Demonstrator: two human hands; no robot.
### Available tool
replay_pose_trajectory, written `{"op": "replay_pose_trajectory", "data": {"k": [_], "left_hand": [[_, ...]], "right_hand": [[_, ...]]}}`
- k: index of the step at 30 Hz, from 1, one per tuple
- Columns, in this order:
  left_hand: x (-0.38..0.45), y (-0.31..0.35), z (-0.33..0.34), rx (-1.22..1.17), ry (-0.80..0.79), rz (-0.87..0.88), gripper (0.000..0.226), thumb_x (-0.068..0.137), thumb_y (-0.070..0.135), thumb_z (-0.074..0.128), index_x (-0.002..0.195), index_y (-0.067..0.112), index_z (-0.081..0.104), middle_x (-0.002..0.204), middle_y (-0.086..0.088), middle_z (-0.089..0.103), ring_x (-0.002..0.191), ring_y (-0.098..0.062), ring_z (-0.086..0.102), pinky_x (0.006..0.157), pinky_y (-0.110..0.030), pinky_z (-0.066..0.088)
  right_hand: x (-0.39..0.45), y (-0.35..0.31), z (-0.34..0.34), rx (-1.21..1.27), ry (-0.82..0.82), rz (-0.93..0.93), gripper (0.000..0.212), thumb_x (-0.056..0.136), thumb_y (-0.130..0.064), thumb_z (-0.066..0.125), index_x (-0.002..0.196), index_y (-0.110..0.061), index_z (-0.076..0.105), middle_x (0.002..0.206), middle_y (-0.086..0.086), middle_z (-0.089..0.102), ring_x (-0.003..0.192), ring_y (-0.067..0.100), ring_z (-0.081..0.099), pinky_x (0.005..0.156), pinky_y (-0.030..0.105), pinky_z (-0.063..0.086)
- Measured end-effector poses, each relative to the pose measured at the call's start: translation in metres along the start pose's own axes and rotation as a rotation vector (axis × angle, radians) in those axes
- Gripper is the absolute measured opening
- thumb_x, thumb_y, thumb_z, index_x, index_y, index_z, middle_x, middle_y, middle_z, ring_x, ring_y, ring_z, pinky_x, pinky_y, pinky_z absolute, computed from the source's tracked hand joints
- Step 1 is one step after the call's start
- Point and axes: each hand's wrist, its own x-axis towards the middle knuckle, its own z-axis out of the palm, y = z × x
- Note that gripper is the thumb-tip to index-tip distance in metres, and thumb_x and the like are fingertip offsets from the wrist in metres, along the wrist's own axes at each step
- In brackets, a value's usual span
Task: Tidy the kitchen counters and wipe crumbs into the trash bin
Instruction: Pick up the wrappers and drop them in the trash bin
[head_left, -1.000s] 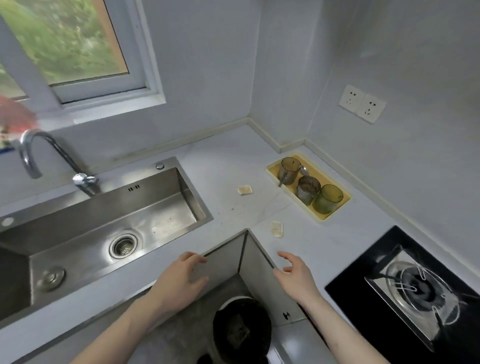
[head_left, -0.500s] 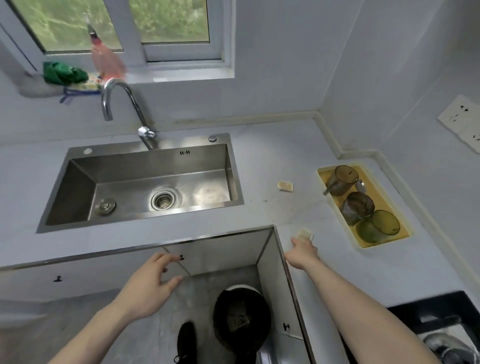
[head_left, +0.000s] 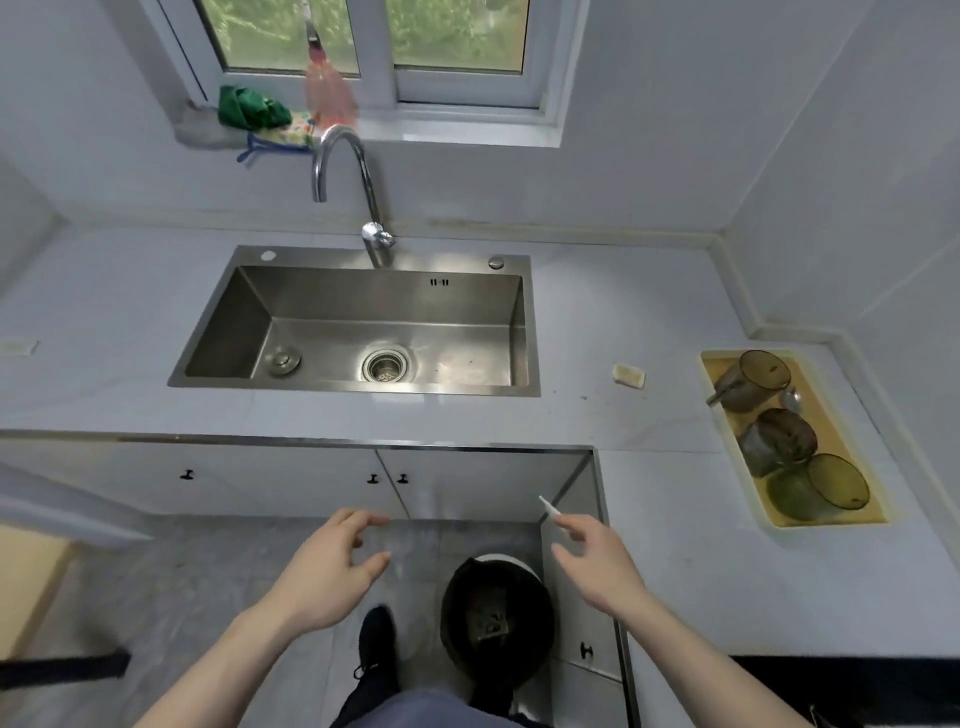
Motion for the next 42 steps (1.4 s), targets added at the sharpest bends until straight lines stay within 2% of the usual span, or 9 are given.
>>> {"op": "replay_pose_trajectory", "data": {"k": [2, 5, 8, 11, 18, 24, 30, 36, 42], "left_hand": [[0.000, -0.008, 0.007, 0.004, -0.034, -0.025, 0.040, 0.091, 0.044, 0.064, 0.130, 0.036, 0.055, 0.128, 0.020, 0.050, 0.105, 0.000, 0.057, 0.081, -0.018, 0.043], [0.002, -0.018, 0.017, 0.027, -0.095, -0.047, 0.043, 0.091, 0.045, 0.062, 0.133, 0.036, 0.053, 0.132, 0.019, 0.047, 0.108, -0.002, 0.056, 0.083, -0.017, 0.044], [0.004, -0.021, 0.022, 0.036, -0.121, -0.061, 0.045, 0.091, 0.044, 0.062, 0.134, 0.034, 0.053, 0.132, 0.018, 0.047, 0.109, -0.005, 0.056, 0.085, -0.019, 0.044], [-0.003, -0.027, 0.023, 0.016, -0.090, -0.079, 0.044, 0.091, 0.045, 0.061, 0.133, 0.034, 0.053, 0.130, 0.017, 0.048, 0.108, -0.005, 0.057, 0.085, -0.021, 0.046], [-0.053, -0.072, 0.017, -0.049, 0.017, -0.212, 0.043, 0.091, 0.044, 0.063, 0.132, 0.032, 0.054, 0.128, 0.015, 0.049, 0.105, -0.006, 0.057, 0.084, -0.022, 0.045], [-0.100, -0.132, -0.002, -0.084, 0.057, -0.295, 0.044, 0.091, 0.043, 0.066, 0.132, 0.031, 0.056, 0.128, 0.013, 0.050, 0.107, -0.007, 0.058, 0.084, -0.021, 0.047], [-0.117, -0.193, -0.046, -0.054, 0.044, -0.261, 0.046, 0.091, 0.042, 0.065, 0.134, 0.031, 0.055, 0.135, 0.010, 0.051, 0.113, -0.010, 0.060, 0.081, -0.018, 0.041], [-0.151, -0.279, -0.107, -0.013, 0.122, -0.289, 0.048, 0.091, 0.042, 0.063, 0.136, 0.028, 0.054, 0.134, 0.007, 0.050, 0.123, -0.014, 0.055, 0.098, -0.022, 0.039], [-0.200, -0.357, -0.157, -0.018, 0.230, -0.466, 0.052, 0.089, 0.040, 0.063, 0.138, 0.023, 0.055, 0.137, 0.002, 0.046, 0.127, -0.019, 0.050, 0.109, -0.028, 0.038]], "right_hand": [[-0.010, 0.002, 0.026, -0.020, -0.093, 0.021, 0.046, 0.087, -0.033, 0.068, 0.132, -0.029, 0.065, 0.120, -0.019, 0.063, 0.113, 0.005, 0.062, 0.091, 0.016, 0.042], [-0.014, 0.005, 0.061, -0.060, -0.203, 0.065, 0.049, 0.087, -0.034, 0.066, 0.136, -0.028, 0.063, 0.129, -0.014, 0.064, 0.115, 0.007, 0.061, 0.088, 0.015, 0.041], [-0.014, 0.008, 0.085, -0.092, -0.282, 0.105, 0.053, 0.090, -0.030, 0.065, 0.141, -0.020, 0.059, 0.143, -0.006, 0.059, 0.129, 0.012, 0.057, 0.100, 0.018, 0.042], [-0.018, 0.010, 0.097, -0.134, -0.295, 0.130, 0.051, 0.091, -0.031, 0.063, 0.141, -0.020, 0.059, 0.157, -0.002, 0.044, 0.141, 0.016, 0.046, 0.112, 0.024, 0.035], [-0.016, -0.019, 0.120, -0.222, -0.358, 0.010, 0.049, 0.090, -0.028, 0.064, 0.138, -0.020, 0.062, 0.155, -0.001, 0.046, 0.146, 0.011, 0.038, 0.116, 0.021, 0.027], [-0.034, -0.089, 0.137, -0.219, -0.337, -0.093, 0.046, 0.089, -0.024, 0.064, 0.134, -0.019, 0.064, 0.152, 0.000, 0.050, 0.142, 0.014, 0.044, 0.118, 0.024, 0.030], [-0.067, -0.179, 0.178, -0.275, -0.301, -0.215, 0.047, 0.092, -0.037, 0.061, 0.139, -0.033, 0.058, 0.158, -0.010, 0.039, 0.143, 0.010, 0.041, 0.115, 0.025, 0.028], [-0.090, -0.291, 0.252, -0.308, -0.349, -0.405, 0.045, 0.095, -0.035, 0.062, 0.140, -0.032, 0.056, 0.158, -0.010, 0.038, 0.146, 0.007, 0.035, 0.117, 0.022, 0.025], [-0.109, -0.378, 0.312, -0.361, -0.449, -0.583, 0.049, 0.093, -0.032, 0.062, 0.141, -0.032, 0.055, 0.158, -0.008, 0.039, 0.145, 0.009, 0.036, 0.116, 0.021, 0.024]]}}
